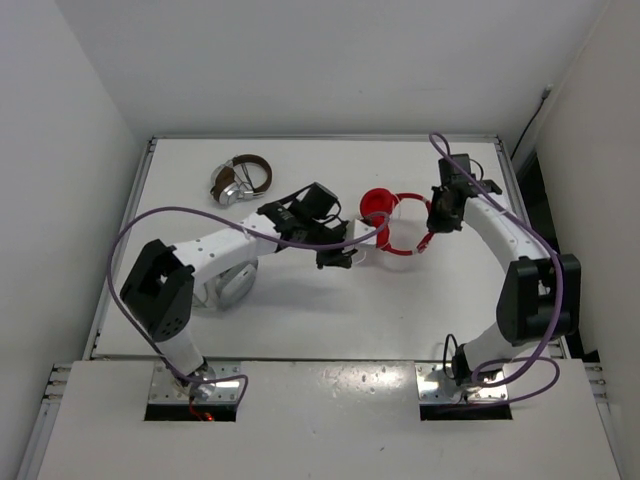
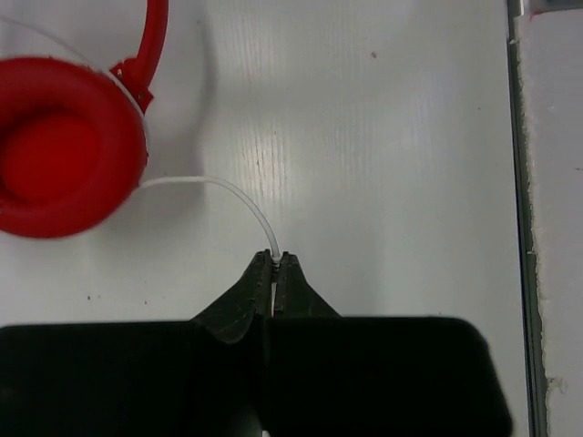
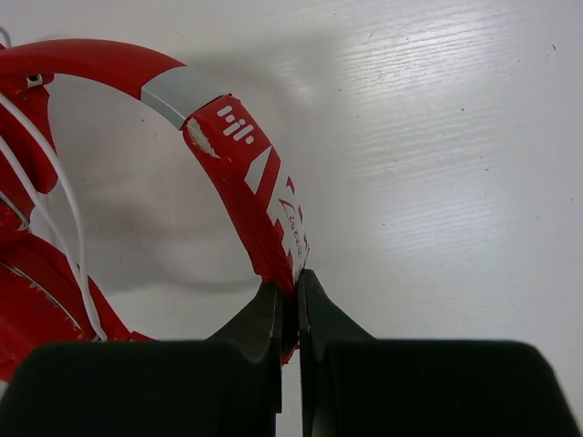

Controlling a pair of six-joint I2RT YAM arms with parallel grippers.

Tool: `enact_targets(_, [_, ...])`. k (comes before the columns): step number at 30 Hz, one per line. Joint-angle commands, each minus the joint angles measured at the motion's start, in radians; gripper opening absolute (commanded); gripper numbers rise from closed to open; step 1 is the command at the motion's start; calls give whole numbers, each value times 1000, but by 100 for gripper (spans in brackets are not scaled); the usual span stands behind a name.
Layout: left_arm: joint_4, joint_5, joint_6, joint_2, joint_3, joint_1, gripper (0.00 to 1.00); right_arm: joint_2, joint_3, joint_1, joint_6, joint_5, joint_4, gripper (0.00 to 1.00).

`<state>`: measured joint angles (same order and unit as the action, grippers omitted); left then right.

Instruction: Wrap the headphones

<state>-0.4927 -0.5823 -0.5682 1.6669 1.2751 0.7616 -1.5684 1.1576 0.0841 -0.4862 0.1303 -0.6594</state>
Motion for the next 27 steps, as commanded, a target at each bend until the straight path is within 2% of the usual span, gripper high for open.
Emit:
enact_targets(1, [-27, -100, -42, 40, 72, 15, 0, 4, 73, 29, -35, 18, 67, 0])
enact_targets(10, [-60, -162, -65, 134, 199, 44, 0, -5, 82, 49, -26, 28, 67, 0])
enact_targets(13, [-60, -152, -32, 155, 239, 53, 0, 4, 73, 60, -17, 28, 67, 0])
enact_targets(15, [-14, -137, 48, 168, 250, 53, 0, 16, 73, 71, 6, 28, 67, 0])
enact_targets(18, [145, -137, 180, 177, 277, 16, 0, 50, 22, 91, 15, 28, 67, 0])
enact_targets(23, [173, -99, 235, 250, 386, -5, 0, 94, -15, 124, 50, 37, 86, 0])
enact_targets(27, [258, -44, 355, 287, 438, -64, 0, 119, -38, 125, 81, 37, 86, 0])
